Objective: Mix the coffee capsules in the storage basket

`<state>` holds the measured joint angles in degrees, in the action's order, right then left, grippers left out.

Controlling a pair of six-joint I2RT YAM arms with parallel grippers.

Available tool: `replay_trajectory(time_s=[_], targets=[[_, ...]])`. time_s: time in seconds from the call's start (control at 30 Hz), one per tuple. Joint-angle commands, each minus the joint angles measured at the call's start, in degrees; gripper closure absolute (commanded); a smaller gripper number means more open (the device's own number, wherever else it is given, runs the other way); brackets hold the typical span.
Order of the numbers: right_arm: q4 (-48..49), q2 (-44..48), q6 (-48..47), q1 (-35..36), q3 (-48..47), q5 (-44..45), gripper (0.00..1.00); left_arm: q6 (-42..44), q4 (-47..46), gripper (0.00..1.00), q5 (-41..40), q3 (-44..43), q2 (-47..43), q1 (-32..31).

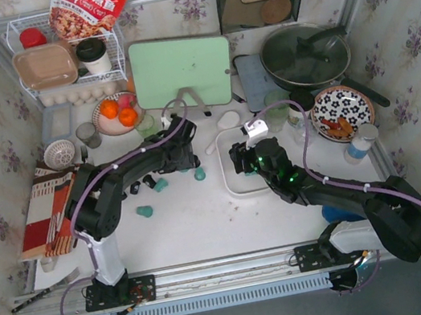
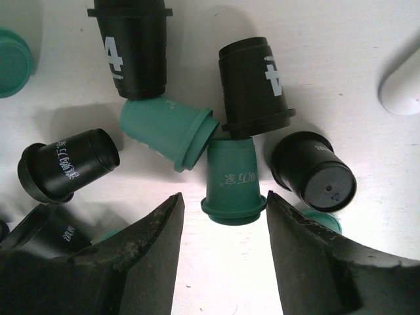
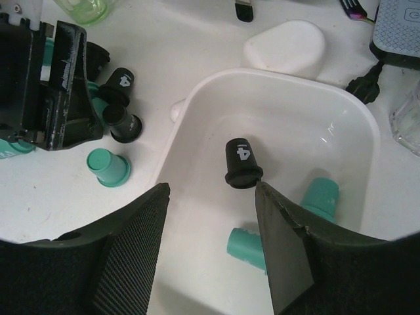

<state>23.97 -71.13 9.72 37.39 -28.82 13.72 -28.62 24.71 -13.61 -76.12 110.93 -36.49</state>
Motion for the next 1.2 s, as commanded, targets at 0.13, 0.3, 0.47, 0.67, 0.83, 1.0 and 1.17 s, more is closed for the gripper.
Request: replay_trajectory(time_s=[0.13, 0.3, 0.47, 0.67, 0.83, 1.0, 1.17], targets=[[0.38, 0.35, -0.06, 0.05, -0.10, -0.97, 0.38, -3.12, 1.10, 0.44, -1.70, -1.82, 2.22, 0.02], [0.36, 0.29, -0.07, 0.01, -0.02, -1.20, 0.38, -2.81, -1.10, 0.49, 0.31, -1.32, 1.05, -0.08], [0.23, 0.42, -0.05, 0.07, -0.10, -1.40, 0.38, -2.42, 0.61, 0.50, -0.76, -3.47, 2.34, 0.10], [0.16, 0.65, -0.15, 0.06, -0.02, -1.44, 0.38, -1.81, 0.98, 0.57, -0.32, -3.69, 4.23, 0.10], [0.18, 0.77, -0.14, 0.09, -0.03, -1.58, 0.38, -0.19, 0.89, 0.68, 0.23, -3.49, 3.90, 0.10], [0.16, 1.55, -0.29, 0.05, 0.13, -1.67, 0.38, 2.90, -2.59, 0.73, 1.83, 0.58, -2.27, 0.06], [2.41, 2.94, -1.64, 0.07, 1.25, -4.27, 0.38, 8.25, -9.28, 0.73, 8.18, 6.68, -13.46, -0.17]])
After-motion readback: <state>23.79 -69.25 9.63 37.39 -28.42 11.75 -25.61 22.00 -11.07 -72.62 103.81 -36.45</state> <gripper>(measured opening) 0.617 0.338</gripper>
